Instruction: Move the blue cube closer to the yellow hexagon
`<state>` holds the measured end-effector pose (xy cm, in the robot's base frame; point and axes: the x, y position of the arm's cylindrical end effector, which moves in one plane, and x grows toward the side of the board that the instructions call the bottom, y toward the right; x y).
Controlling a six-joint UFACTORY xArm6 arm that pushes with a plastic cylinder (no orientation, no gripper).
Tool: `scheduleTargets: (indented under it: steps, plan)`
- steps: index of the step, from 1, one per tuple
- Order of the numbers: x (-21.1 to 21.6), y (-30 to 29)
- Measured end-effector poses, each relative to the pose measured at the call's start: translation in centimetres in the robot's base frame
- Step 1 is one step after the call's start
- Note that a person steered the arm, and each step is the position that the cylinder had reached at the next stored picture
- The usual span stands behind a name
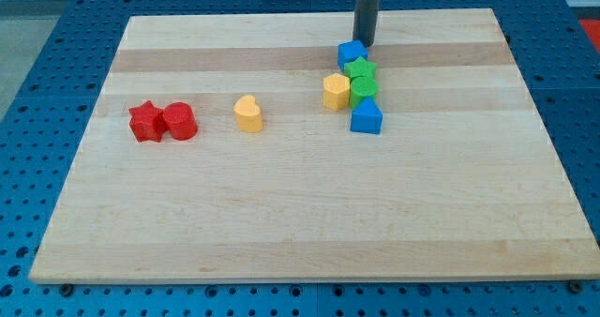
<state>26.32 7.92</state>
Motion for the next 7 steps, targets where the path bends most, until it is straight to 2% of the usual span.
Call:
scheduleTargets:
  steps: [7]
  plan:
    - [2.3, -1.7]
